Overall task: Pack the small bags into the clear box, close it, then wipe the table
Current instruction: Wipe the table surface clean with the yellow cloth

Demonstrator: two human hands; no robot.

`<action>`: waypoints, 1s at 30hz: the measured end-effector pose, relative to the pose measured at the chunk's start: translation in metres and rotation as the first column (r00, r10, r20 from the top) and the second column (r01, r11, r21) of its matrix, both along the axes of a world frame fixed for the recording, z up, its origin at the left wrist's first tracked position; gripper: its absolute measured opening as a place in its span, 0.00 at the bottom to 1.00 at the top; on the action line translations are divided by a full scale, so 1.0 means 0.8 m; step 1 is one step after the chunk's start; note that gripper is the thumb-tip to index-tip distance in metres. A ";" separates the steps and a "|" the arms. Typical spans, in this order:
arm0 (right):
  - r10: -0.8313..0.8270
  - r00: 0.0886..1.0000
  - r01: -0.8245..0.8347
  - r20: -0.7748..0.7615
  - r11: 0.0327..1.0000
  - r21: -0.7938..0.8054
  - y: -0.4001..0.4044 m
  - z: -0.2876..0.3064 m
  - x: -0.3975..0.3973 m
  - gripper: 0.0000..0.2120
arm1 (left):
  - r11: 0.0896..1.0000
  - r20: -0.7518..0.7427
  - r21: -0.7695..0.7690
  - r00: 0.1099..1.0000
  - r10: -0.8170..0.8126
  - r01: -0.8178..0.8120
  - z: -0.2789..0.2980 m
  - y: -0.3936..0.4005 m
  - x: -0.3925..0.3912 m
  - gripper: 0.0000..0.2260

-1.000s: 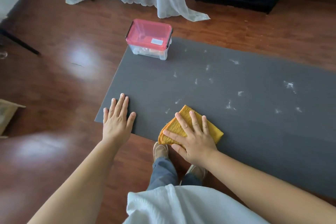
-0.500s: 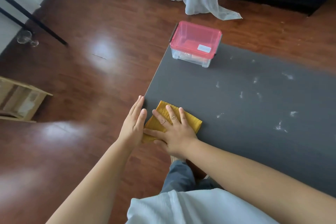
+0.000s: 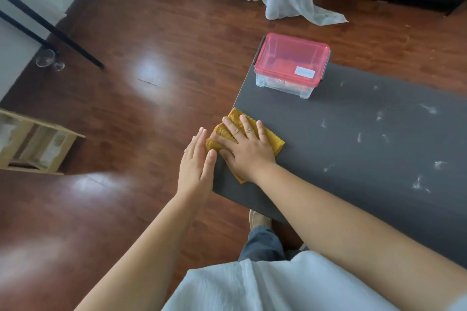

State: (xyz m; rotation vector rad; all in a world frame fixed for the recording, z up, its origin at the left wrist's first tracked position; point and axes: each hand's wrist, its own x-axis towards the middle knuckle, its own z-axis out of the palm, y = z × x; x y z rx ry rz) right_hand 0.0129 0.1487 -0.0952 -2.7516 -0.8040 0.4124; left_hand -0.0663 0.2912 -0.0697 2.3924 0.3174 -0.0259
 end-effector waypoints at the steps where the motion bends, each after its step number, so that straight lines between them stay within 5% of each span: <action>1: -0.039 0.999 0.039 0.003 0.999 -0.004 -0.007 -0.001 0.002 0.25 | 0.999 0.003 0.044 1.000 -0.027 0.027 -0.001 -0.004 0.001 0.28; 10: -0.260 0.963 0.263 0.067 0.963 -0.057 -0.119 -0.006 -0.024 0.25 | 0.950 -0.031 0.219 0.974 -0.222 0.224 -0.009 -0.071 0.010 0.28; 23: -0.510 0.852 0.520 0.116 0.851 -0.079 -0.231 -0.003 -0.059 0.25 | 0.999 0.093 0.031 0.995 0.036 -0.039 -0.005 -0.044 0.011 0.26; 26: -0.349 0.934 0.355 0.073 0.932 -0.077 -0.155 -0.017 -0.033 0.25 | 0.972 0.083 0.009 0.969 0.233 -0.234 -0.004 0.020 -0.018 0.28; 30: -0.309 0.948 0.316 0.082 0.942 -0.109 -0.122 -0.016 -0.012 0.26 | 0.968 0.077 -0.075 0.967 0.243 -0.238 -0.009 0.017 -0.026 0.27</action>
